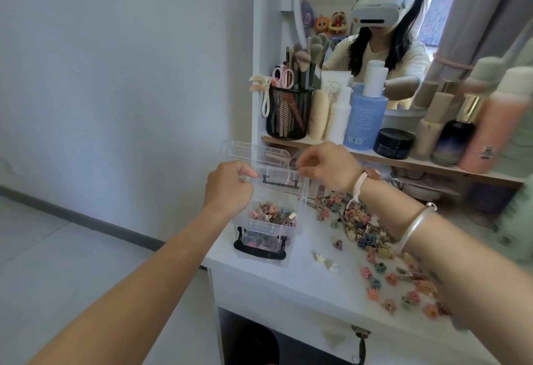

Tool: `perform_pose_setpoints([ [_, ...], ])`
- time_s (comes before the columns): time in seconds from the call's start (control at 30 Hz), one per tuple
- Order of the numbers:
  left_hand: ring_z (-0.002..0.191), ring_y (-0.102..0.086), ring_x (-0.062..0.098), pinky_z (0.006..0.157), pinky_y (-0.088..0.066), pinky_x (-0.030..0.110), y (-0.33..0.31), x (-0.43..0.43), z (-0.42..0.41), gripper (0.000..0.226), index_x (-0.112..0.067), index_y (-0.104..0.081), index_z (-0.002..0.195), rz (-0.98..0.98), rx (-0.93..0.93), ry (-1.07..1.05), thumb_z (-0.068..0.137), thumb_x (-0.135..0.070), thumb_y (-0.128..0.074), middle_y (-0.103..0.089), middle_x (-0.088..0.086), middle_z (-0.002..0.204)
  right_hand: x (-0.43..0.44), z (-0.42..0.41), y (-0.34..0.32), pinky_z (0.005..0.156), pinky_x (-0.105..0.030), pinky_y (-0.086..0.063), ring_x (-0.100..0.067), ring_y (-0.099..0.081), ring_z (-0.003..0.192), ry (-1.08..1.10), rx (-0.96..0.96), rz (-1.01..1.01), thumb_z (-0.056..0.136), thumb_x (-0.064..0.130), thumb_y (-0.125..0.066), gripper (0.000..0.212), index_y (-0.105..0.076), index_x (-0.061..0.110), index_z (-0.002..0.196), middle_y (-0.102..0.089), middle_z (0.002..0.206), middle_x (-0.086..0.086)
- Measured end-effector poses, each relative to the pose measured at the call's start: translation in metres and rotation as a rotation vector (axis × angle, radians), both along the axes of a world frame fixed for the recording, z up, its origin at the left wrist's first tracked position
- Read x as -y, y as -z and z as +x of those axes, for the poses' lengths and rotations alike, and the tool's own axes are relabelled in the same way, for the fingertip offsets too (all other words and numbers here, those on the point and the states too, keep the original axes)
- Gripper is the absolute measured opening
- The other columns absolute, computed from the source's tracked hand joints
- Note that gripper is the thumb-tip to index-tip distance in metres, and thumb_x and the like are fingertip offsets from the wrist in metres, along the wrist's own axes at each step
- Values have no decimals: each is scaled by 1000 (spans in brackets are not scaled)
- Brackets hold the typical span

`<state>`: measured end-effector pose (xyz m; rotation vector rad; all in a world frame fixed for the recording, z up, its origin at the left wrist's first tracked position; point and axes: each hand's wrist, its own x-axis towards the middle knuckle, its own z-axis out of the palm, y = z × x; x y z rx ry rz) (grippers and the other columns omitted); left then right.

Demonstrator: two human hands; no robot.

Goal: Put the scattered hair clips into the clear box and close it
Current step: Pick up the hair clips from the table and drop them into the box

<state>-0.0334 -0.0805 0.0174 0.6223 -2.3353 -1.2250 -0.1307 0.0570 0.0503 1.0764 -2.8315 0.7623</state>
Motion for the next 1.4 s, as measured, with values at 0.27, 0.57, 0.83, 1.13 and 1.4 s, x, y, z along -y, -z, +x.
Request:
perform_pose_setpoints([
  [0.27, 100, -63, 27, 77, -43, 27, 1, 4, -3, 30, -20, -59, 83, 3, -2, -14, 83, 8, -46, -64, 11, 113, -10, -20, 41, 85, -33, -45, -26, -57, 101, 69, -32, 297, 93, 21, -44, 26, -57, 10, 114, -63, 108, -8],
  [0.57, 100, -63, 27, 86, -47, 31, 0, 4, -2, 30, -20, -59, 84, -19, -1, -7, 84, 7, -46, -65, 11, 112, -5, -18, 61, 81, -27, -44, -24, -57, 101, -50, -7, 479, 85, 5, -51, 17, -64, 13, 92, -62, 108, -8],
  [0.83, 101, -62, 27, 86, -48, 34, -1, 1, -1, 31, -15, -64, 91, -11, 0, -12, 83, 8, -45, -64, 12, 113, -24, -16, 24, 65, -12, -48, -9, -58, 65, 57, 15, 40, 86, 3, -56, 14, -69, 9, 88, -63, 80, 4],
  [1.13, 101, -63, 28, 84, -45, 28, 0, -9, -7, 29, -11, -65, 95, 7, 6, 16, 83, 7, -46, -62, 10, 118, -11, 9, -14, 58, -16, -56, -11, -60, 77, -169, 510, -179, 87, 7, -58, 20, -65, 3, 105, -63, 82, 1],
  [1.4, 103, -62, 27, 88, -46, 28, 0, -9, -8, 29, -15, -64, 91, 9, 11, 20, 84, 7, -46, -61, 10, 120, -35, -27, 34, 97, -33, -44, -25, -56, 112, 59, 41, 328, 89, 16, -53, 30, -57, 14, 118, -59, 125, -8],
])
